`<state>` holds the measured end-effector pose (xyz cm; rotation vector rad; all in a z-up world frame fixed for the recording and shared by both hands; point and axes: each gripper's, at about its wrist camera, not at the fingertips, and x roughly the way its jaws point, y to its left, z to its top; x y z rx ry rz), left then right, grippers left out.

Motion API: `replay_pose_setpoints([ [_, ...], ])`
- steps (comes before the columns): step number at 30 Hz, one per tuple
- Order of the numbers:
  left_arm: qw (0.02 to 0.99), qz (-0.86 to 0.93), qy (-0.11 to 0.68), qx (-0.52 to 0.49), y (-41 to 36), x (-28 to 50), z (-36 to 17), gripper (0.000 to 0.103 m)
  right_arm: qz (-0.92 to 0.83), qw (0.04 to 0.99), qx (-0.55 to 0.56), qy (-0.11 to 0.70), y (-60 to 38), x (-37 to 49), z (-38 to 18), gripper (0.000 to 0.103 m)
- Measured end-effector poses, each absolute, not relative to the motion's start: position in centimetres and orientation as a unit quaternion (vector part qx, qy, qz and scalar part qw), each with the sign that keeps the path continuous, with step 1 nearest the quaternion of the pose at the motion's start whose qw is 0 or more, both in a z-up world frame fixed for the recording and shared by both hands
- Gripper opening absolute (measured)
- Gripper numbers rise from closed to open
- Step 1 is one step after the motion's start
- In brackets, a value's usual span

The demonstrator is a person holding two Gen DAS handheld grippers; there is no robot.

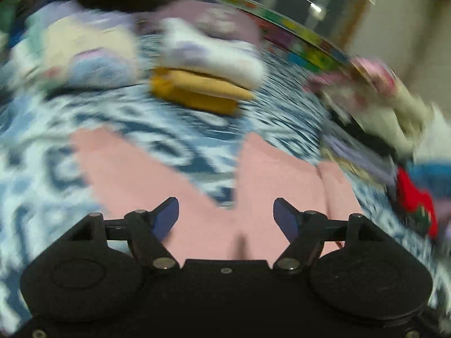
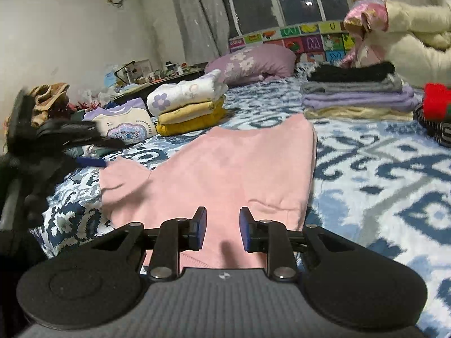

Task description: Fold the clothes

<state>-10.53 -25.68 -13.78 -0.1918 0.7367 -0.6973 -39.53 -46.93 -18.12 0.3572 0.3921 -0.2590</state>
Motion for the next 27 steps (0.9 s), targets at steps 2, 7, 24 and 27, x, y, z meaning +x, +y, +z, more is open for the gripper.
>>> replay_pose_setpoints([
  [2, 0.871, -0.311, 0.360, -0.123, -23.3, -9.8, -14.3, 0.073, -0.128, 0.954, 0.188, 0.196, -46.7, -39.3, -18.4, 0.028],
  [7, 0.865, -0.279, 0.373, -0.184, -19.0, -7.9, -15.9, 0.072, -0.118, 0.952, 0.197, 0.205, -45.7, -38.5, -18.8, 0.032],
  [24, 0.813, -0.269, 0.405, -0.319, -18.8, -0.6, -20.0, 0.029, -0.144, 0.940, 0.247, 0.185, -46.8, -39.3, -19.4, 0.039],
  [27, 0.817, -0.275, 0.403, -0.309, -19.8, -0.3, -19.8, 0.002, -0.157, 0.934, 0.268, 0.175, -47.9, -39.8, -19.7, 0.039],
])
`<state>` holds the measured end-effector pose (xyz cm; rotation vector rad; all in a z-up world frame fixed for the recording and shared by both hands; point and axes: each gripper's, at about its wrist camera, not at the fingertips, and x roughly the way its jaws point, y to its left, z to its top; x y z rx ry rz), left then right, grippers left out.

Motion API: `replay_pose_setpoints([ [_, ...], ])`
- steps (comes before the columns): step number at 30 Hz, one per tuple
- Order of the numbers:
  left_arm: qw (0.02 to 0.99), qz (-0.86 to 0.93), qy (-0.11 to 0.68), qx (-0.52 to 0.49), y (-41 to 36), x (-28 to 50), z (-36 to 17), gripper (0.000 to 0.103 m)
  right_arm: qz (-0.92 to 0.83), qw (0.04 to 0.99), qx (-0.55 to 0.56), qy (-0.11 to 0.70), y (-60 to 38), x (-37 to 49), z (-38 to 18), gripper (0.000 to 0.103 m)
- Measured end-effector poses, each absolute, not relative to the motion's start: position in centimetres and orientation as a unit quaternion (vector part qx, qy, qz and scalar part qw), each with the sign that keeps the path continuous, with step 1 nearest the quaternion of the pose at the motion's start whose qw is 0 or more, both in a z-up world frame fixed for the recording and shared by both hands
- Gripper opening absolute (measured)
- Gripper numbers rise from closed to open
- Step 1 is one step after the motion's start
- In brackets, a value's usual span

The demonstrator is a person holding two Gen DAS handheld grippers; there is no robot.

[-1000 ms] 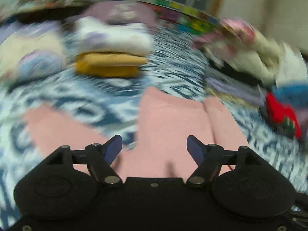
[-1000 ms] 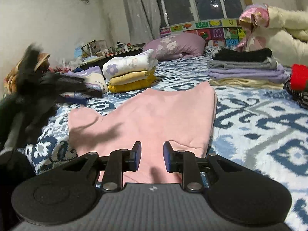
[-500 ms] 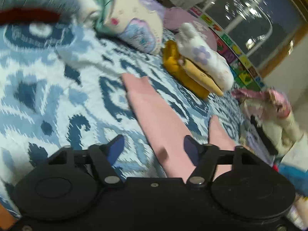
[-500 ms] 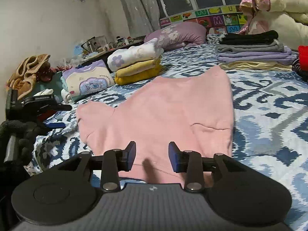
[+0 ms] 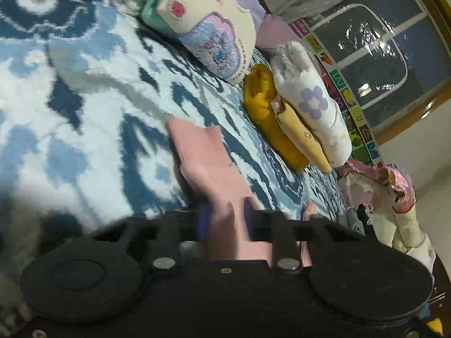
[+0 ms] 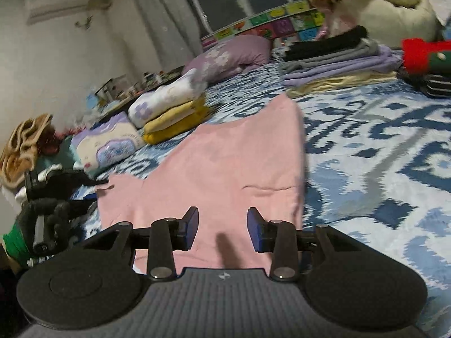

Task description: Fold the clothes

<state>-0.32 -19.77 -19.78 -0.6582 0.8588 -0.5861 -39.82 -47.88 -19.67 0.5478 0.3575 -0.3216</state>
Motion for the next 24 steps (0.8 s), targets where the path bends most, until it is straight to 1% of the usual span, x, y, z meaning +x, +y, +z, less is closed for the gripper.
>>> replay_pose_setpoints([
  [7, 0.827, -0.370, 0.342, -0.249, -23.7, -4.0, -15.5, 0.002, -0.183, 0.917, 0.336, 0.115, -51.4, -41.8, -19.6, 0.039],
  [11, 0.832, -0.420, 0.312, -0.184, -27.4, -7.4, -13.7, 0.002, -0.187, 0.899, 0.386, 0.088, -53.4, -42.5, -20.3, 0.041],
  [13, 0.836, -0.443, 0.293, -0.136, -29.7, -9.4, -13.1, 0.002, -0.184, 0.894, 0.400, 0.083, -53.9, -42.4, -20.6, 0.041],
  [18, 0.833, -0.488, 0.260, -0.034, -34.5, -14.2, -13.2, 0.002, -0.172, 0.890, 0.415, 0.078, -54.5, -41.9, -20.9, 0.041],
  [24, 0.820, -0.527, 0.189, 0.122, -39.5, -20.2, -14.8, 0.002, -0.159, 0.891, 0.418, 0.073, -54.8, -42.0, -20.7, 0.041],
])
